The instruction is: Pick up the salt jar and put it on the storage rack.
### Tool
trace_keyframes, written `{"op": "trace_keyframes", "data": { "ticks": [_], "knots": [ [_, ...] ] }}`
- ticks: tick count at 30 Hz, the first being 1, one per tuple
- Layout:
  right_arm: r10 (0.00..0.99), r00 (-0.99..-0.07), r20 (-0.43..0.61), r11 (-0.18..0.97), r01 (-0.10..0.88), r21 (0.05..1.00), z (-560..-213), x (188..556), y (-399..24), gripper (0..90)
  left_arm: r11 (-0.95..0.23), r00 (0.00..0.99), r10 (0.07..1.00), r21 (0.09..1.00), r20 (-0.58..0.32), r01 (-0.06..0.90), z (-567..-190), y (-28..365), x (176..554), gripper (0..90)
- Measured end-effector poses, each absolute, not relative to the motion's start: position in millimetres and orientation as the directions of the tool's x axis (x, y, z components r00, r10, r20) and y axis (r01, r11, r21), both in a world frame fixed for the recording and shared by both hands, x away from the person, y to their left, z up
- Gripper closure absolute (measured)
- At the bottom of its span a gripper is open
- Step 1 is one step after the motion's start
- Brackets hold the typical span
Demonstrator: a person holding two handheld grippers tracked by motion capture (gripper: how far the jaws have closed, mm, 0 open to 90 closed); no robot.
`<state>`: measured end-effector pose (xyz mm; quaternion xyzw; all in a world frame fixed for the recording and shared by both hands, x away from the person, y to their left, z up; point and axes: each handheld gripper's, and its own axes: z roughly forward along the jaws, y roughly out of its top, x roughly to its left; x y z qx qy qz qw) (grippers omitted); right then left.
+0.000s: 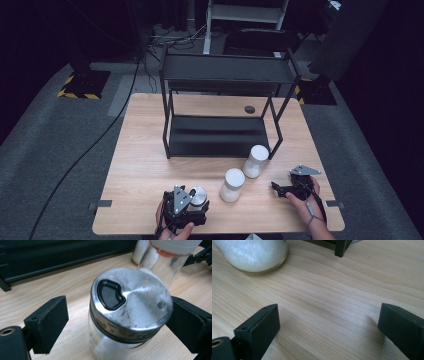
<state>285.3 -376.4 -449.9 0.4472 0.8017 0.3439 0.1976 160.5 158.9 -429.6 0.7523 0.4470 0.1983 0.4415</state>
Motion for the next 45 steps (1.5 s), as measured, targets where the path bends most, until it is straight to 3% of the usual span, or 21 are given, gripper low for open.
{"op": "trace_keyframes", "data": {
  "ticks": [14,17,24,29,34,45],
  "knots": [
    [0.853,-0.522,-0.009,0.364,0.582,0.727,-449.7,286.1,-376.1,3.3,-0.220,0.522,0.846,0.822,-0.108,0.526,-436.7,154.6,167.2,8.7],
    [0.853,-0.521,-0.008,0.364,0.584,0.726,-449.6,286.6,-375.8,3.0,-0.215,0.522,0.843,0.811,-0.127,0.544,-439.2,155.9,169.6,11.4],
    [0.854,-0.520,-0.006,0.362,0.586,0.725,-449.3,287.1,-375.4,2.9,-0.245,0.542,0.835,0.817,-0.096,0.523,-440.2,154.1,167.8,26.8],
    [0.854,-0.520,-0.006,0.362,0.586,0.725,-449.3,287.0,-375.4,2.8,-0.286,0.551,0.833,0.817,-0.046,0.500,-436.9,149.4,165.3,28.5],
    [0.854,-0.520,-0.007,0.362,0.586,0.725,-449.4,287.1,-375.2,2.8,-0.259,0.540,0.838,0.813,-0.080,0.522,-433.6,152.4,168.2,29.1],
    [0.855,-0.519,-0.007,0.362,0.586,0.725,-449.4,287.0,-375.1,2.8,-0.275,0.557,0.829,0.832,-0.048,0.481,-419.4,156.4,173.9,29.2]
  ]
}}
